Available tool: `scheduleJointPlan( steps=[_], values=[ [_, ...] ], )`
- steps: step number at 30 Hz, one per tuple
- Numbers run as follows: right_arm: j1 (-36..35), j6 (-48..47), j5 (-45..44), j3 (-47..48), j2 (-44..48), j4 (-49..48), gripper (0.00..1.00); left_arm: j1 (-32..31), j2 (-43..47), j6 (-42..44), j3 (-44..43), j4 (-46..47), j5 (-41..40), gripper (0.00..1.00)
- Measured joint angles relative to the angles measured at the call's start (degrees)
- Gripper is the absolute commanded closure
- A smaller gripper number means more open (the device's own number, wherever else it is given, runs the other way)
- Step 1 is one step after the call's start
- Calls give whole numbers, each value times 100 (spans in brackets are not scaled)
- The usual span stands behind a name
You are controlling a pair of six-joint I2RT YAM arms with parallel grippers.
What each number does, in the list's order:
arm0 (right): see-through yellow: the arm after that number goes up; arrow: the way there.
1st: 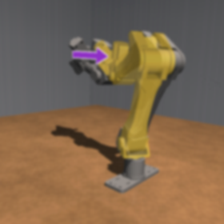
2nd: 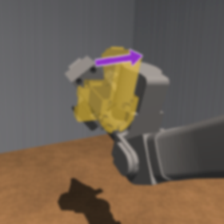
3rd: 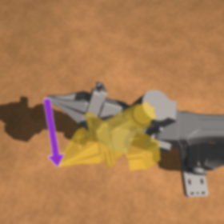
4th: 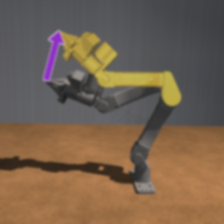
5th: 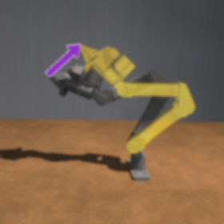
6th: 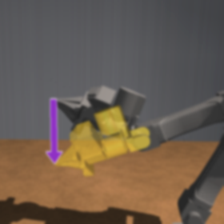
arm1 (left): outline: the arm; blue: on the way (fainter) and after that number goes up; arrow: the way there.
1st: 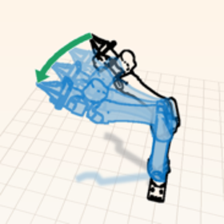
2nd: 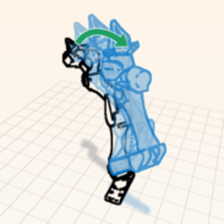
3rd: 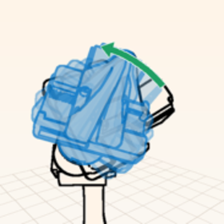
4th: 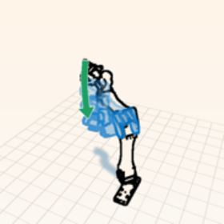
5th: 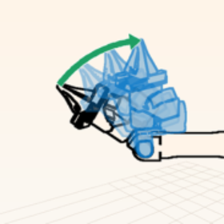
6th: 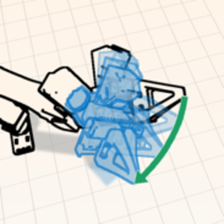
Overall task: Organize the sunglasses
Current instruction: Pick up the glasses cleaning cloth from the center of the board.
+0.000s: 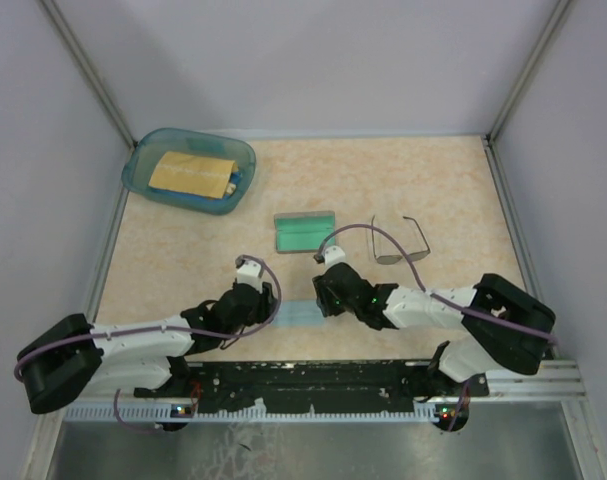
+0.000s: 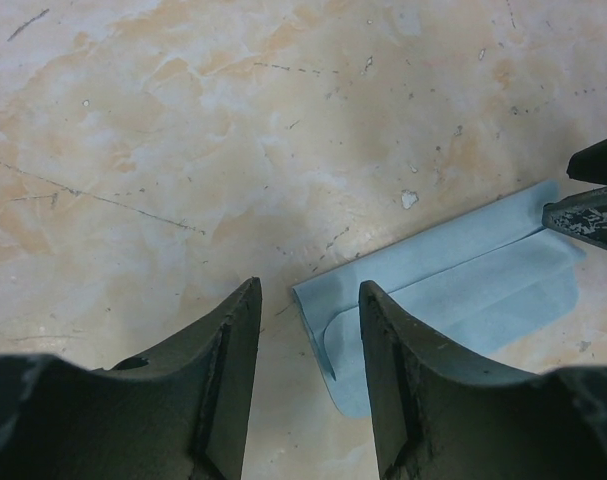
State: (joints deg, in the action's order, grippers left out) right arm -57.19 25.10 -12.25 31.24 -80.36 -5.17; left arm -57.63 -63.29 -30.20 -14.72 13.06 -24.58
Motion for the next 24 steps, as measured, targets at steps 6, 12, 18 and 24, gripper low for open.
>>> scheduleJointPlan(
  steps=[6, 12, 18, 24],
  values=[
    [42, 0, 63, 0, -83, -105, 63, 17, 7, 0, 50, 7, 17, 50],
    [87, -2, 144, 0, -131, -247, 64, 44, 63, 0, 57, 4, 20, 50],
    [118, -2, 192, 0, -214, -310, 66, 52, 188, -2, 63, -9, 17, 50],
    [153, -2, 295, -2, -232, -365, 72, 66, 315, -2, 74, -26, 9, 51]
  ],
)
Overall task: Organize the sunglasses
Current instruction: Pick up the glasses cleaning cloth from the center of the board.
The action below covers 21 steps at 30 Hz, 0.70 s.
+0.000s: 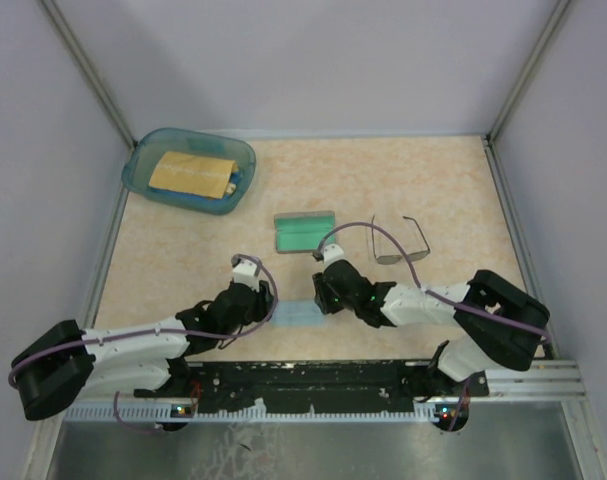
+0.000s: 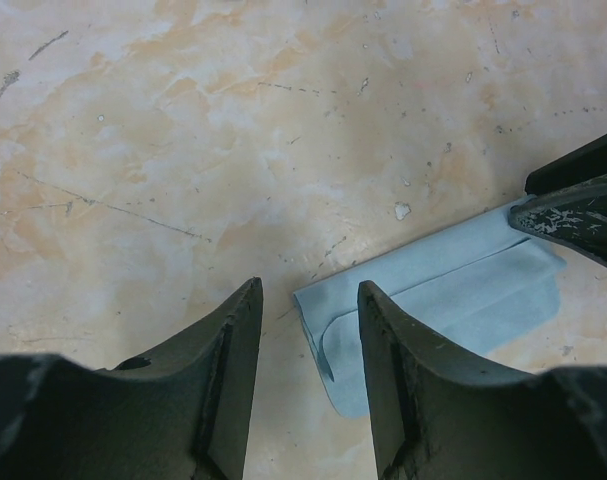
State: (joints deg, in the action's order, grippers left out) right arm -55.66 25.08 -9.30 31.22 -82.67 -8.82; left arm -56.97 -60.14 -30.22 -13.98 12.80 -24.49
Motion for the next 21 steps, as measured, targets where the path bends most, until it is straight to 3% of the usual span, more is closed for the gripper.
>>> scheduleJointPlan(
  steps=[21],
  values=[
    [9, 11, 107, -116, 0, -149, 93, 13, 13, 0, 4, -39, -2, 51]
  ],
)
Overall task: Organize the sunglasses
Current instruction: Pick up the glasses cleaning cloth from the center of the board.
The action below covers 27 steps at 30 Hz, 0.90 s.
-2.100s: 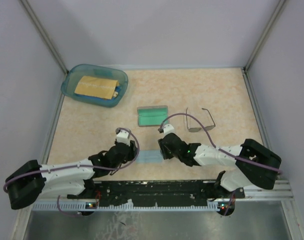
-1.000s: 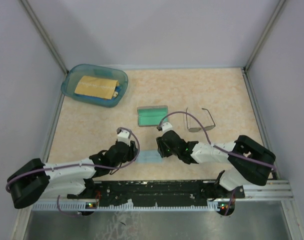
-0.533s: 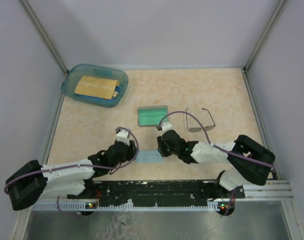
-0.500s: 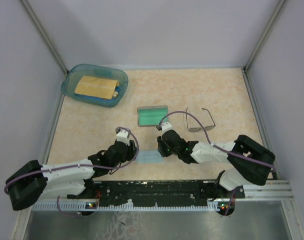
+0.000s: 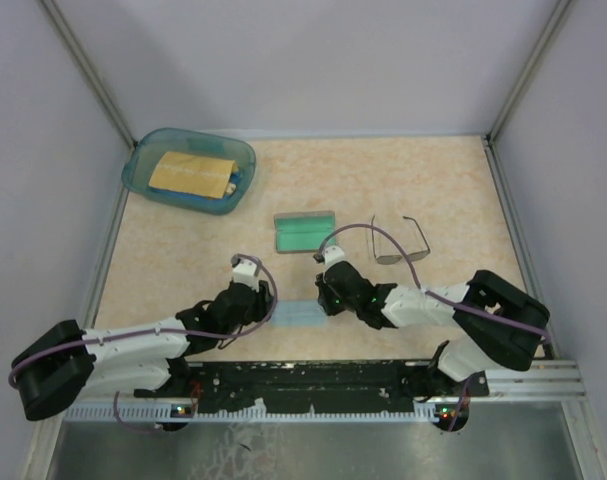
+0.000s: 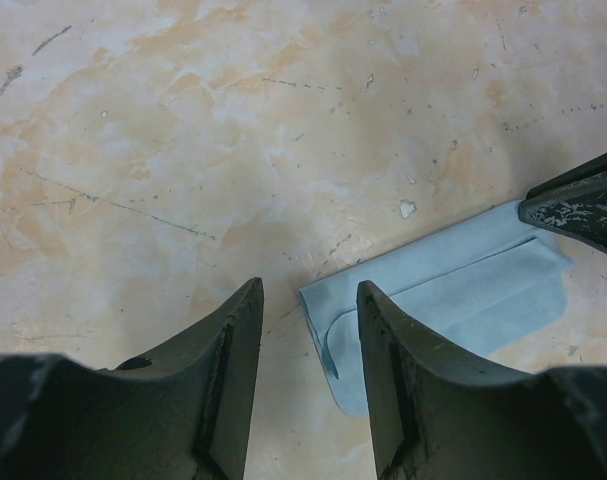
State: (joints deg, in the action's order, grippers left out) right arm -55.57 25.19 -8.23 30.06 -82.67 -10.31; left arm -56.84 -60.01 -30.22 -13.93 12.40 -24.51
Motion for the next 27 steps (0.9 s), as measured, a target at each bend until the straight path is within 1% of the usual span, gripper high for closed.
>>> scheduleJointPlan(
  steps=[2, 14, 23, 27],
  values=[
    [0, -2, 0, -4, 0, -4, 95, 0, -26, 0, 0, 4, 15, 51],
    [0, -4, 13, -4, 0, -2, 96, 0, -560, 2, -9, 249, 74, 53],
    [0, -4, 39, -4, 0, 0, 96, 2, -643, 4, -9, 352, 116, 64],
    [0, -4, 39, -4, 0, 0, 96, 2, -697, 4, -9, 431, 164, 66]
  ],
)
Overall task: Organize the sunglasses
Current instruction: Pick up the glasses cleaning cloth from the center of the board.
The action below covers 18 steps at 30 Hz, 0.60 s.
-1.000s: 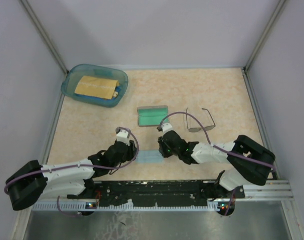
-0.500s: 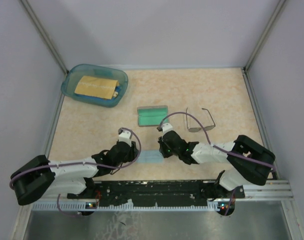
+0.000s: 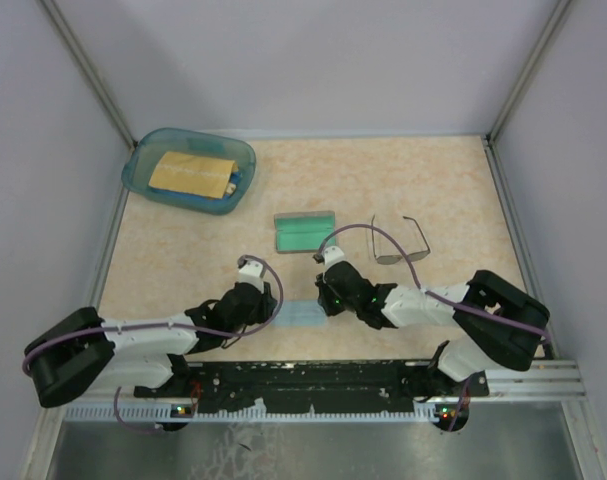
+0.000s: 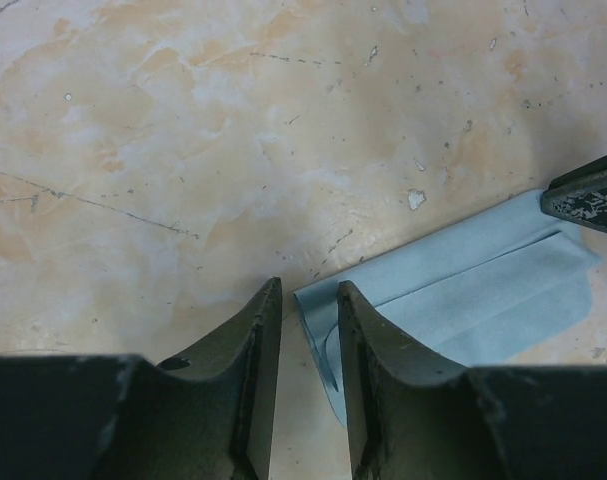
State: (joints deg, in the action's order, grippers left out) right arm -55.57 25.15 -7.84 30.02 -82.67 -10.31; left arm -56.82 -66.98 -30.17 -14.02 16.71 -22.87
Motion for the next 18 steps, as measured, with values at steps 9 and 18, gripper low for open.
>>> scheduleJointPlan(
  steps=[9, 18],
  values=[
    [0, -2, 2, 0, 0, 0, 96, 9, -107, -4, -20, 103, 66, 75],
    [0, -2, 2, 0, 0, 0, 97, 9, -111, -7, -20, 92, 72, 83]
  ],
)
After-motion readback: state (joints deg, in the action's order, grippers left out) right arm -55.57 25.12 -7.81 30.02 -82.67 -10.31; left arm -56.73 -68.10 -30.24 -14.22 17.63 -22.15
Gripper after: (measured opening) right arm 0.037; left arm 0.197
